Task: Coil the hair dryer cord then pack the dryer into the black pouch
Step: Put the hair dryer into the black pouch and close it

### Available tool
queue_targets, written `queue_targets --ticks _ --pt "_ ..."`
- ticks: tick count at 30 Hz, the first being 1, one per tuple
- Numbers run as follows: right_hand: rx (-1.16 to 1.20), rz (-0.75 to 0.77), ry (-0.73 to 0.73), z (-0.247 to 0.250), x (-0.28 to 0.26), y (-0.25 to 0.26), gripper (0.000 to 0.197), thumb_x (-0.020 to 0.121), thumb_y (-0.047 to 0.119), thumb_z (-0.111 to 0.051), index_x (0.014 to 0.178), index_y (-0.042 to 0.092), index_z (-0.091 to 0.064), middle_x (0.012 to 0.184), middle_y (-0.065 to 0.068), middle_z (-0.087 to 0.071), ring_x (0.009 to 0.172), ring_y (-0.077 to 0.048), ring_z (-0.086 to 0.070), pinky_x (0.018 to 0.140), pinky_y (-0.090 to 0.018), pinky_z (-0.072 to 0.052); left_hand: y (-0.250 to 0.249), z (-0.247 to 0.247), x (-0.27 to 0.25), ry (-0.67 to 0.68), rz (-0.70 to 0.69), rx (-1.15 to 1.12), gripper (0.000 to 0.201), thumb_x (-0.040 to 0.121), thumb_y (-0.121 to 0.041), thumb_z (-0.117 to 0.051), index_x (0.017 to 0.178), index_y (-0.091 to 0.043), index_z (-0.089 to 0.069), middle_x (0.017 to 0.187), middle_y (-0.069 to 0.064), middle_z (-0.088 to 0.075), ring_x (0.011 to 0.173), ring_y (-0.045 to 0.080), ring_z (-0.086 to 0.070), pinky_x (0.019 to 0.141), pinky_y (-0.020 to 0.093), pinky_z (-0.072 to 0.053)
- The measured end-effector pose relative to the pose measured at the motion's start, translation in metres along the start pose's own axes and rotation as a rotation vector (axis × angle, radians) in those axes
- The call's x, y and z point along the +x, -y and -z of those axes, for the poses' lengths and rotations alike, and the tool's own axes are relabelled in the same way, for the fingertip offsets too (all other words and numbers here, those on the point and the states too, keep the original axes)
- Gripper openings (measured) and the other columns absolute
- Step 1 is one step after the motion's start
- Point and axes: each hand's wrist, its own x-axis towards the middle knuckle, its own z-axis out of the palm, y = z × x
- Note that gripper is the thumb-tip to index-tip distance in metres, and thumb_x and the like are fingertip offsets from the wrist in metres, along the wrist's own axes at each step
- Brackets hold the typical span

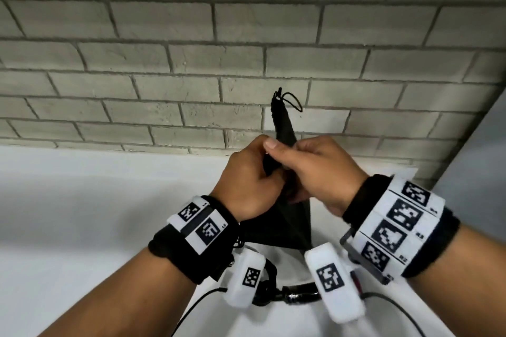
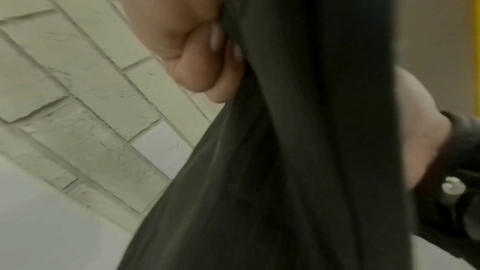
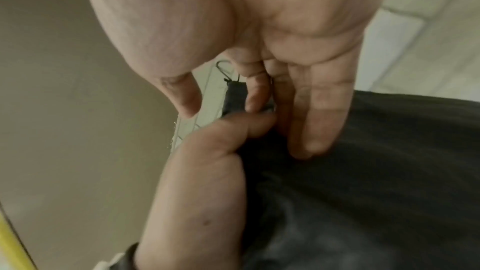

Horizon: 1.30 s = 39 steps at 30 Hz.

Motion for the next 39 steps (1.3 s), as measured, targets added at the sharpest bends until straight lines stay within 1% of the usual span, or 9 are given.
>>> queue_targets --ticks 5,12,16,20,24,27,31,35,39 --pt "0.134 0.044 -0.028 -0.01 0.008 -0.009 0.06 0.065 0.048 -0.067 0.074 -0.01 -0.055 0.072 -0.035 -0.059 0.064 -0.031 -0.057 0.066 -0.062 -0.054 -0.01 0.005 -0.01 0.108 -0.058 -0.101 0.019 0.076 -0.027 -0.057 0.093 -0.02 -0.055 0.075 -0.006 -0.066 0.072 0.012 -0.064 0.065 0.033 -0.051" --pt "0.173 0.064 0.097 -0.002 0.004 -0.019 0.026 0.097 0.007 -0.05 0.099 -0.017 -0.057 0.085 -0.021 -0.063 0.077 -0.03 -0.063 0.06 -0.032 -0.053 -0.003 0.013 0.002 -0.066 0.221 -0.661 0.016 0.082 0.0 -0.046 0.085 -0.013 -0.056 0.064 0.017 -0.058 0.056 0.026 -0.058 0.059 0.036 -0.046" --pt "0.153 -0.033 0.066 0.005 0.014 -0.028 0.024 0.095 0.007 -0.047 0.103 -0.009 -0.063 0.083 -0.014 -0.067 0.08 -0.031 -0.067 0.065 -0.036 -0.051 0.012 0.043 0.012 -0.141 0.024 -0.201 0.025 0.083 0.004 -0.047 0.08 -0.02 -0.041 0.062 0.002 -0.042 0.052 0.014 -0.037 0.05 0.029 -0.031" --pt "0.069 -0.128 0.12 -0.005 0.021 -0.045 0.02 0.097 0.017 -0.048 0.088 0.012 -0.065 0.08 -0.004 -0.067 0.071 -0.026 -0.065 0.061 -0.033 -0.046 0.006 0.082 0.021 0.106 -0.24 0.347 0.032 0.063 0.007 -0.039 0.065 -0.013 -0.063 0.081 0.003 -0.057 0.074 0.012 -0.055 0.068 0.024 -0.045" --pt "0.032 -0.179 0.158 -0.024 0.023 -0.059 0.02 0.098 0.02 -0.046 0.088 0.012 -0.061 0.079 -0.004 -0.066 0.064 -0.024 -0.063 0.057 -0.03 -0.041 -0.005 0.108 0.041 0.208 -0.263 0.755 0.049 0.069 -0.002 -0.042 0.105 -0.01 -0.074 0.114 0.011 -0.063 0.101 0.03 -0.062 0.088 0.034 -0.049" --pt "-0.026 -0.209 0.185 -0.037 0.022 -0.066 0.024 0.097 0.021 -0.047 0.091 0.006 -0.064 0.076 -0.004 -0.067 0.057 -0.021 -0.063 0.053 -0.027 -0.039 -0.007 0.113 0.05 0.26 -0.184 0.752 0.053 0.071 0.002 -0.055 0.123 -0.008 -0.062 0.131 0.009 -0.055 0.117 0.029 -0.055 0.099 0.031 -0.043" --pt "-0.098 -0.339 0.105 -0.042 0.022 -0.079 0.027 0.093 0.025 -0.049 0.092 0.002 -0.064 0.072 -0.008 -0.069 0.05 -0.024 -0.065 0.049 -0.027 -0.043 0.013 0.084 0.041 0.57 -0.049 0.694 0.079 0.067 -0.003 -0.065 0.142 -0.014 -0.045 0.144 0.004 -0.044 0.13 0.019 -0.044 0.099 0.013 -0.027" --pt "-0.16 -0.49 0.012 -0.037 0.01 -0.096 0.047 0.089 0.049 -0.055 0.088 0.002 -0.06 0.075 -0.015 -0.072 0.049 -0.03 -0.066 0.053 -0.038 -0.055 0.041 0.05 0.025 0.735 0.06 0.697 0.089 0.069 -0.012 -0.069 0.149 -0.021 -0.031 0.15 -0.002 -0.038 0.136 0.016 -0.039 0.103 0.016 -0.025" --pt "-0.803 -0.225 0.358 -0.045 -0.024 -0.109 0.047 0.072 0.056 -0.059 0.104 0.021 -0.061 0.095 -0.005 -0.065 0.09 -0.03 -0.069 0.068 -0.033 -0.049 0.048 0.034 0.019 0.751 0.106 0.729 0.094 0.071 -0.014 -0.072 0.152 -0.019 -0.023 0.153 0.0 -0.033 0.137 0.021 -0.038 0.105 0.021 -0.028"
